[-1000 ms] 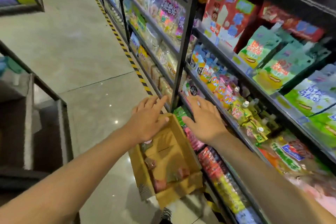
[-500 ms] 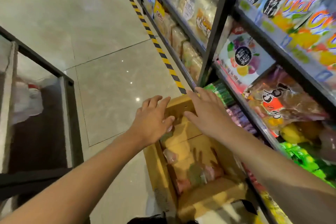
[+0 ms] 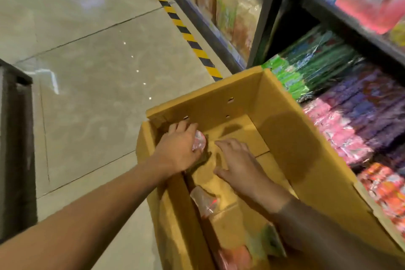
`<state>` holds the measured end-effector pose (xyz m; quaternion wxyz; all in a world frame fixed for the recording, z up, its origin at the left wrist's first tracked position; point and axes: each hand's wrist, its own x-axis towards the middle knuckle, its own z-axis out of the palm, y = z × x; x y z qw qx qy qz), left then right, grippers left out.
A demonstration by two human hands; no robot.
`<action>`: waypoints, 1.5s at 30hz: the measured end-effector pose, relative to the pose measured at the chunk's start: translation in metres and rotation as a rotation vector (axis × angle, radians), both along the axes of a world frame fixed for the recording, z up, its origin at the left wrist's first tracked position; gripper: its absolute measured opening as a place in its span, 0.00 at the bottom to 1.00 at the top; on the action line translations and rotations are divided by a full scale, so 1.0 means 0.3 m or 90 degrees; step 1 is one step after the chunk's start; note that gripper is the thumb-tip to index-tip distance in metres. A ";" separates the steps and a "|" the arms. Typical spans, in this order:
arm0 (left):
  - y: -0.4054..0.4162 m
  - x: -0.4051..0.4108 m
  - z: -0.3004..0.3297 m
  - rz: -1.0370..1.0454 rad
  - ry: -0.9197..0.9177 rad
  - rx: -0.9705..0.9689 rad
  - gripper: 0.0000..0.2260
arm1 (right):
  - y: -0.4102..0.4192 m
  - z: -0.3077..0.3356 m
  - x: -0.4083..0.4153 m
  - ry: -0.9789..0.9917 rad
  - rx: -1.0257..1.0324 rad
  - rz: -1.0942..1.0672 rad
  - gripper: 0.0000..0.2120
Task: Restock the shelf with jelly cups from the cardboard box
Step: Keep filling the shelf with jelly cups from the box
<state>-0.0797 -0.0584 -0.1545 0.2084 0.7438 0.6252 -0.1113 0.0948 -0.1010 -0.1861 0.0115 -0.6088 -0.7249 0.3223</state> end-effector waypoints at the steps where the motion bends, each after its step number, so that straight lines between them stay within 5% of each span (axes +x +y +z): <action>1: 0.014 -0.002 -0.052 -0.006 0.002 0.003 0.33 | -0.006 -0.065 -0.014 0.010 -0.002 0.003 0.35; 15: 0.175 0.081 -0.363 -0.178 0.228 -0.114 0.40 | -0.199 -0.525 -0.025 0.022 -0.041 0.171 0.27; 20: 0.179 0.071 -0.425 -0.223 0.259 -0.056 0.32 | -0.200 -0.539 0.014 0.054 -0.043 0.209 0.17; 27: 0.187 0.060 -0.468 -0.306 0.335 0.001 0.24 | -0.191 -0.532 0.033 0.083 0.019 0.324 0.15; 34: 0.186 0.062 -0.484 -0.373 0.378 0.049 0.26 | -0.175 -0.561 0.009 0.052 0.097 0.403 0.06; 41: 0.170 0.090 -0.465 -0.355 0.386 0.029 0.33 | -0.164 -0.551 0.017 0.120 0.228 0.361 0.09; 45: 0.165 0.113 -0.448 -0.341 0.352 0.005 0.37 | -0.135 -0.481 0.022 0.071 0.118 0.313 0.17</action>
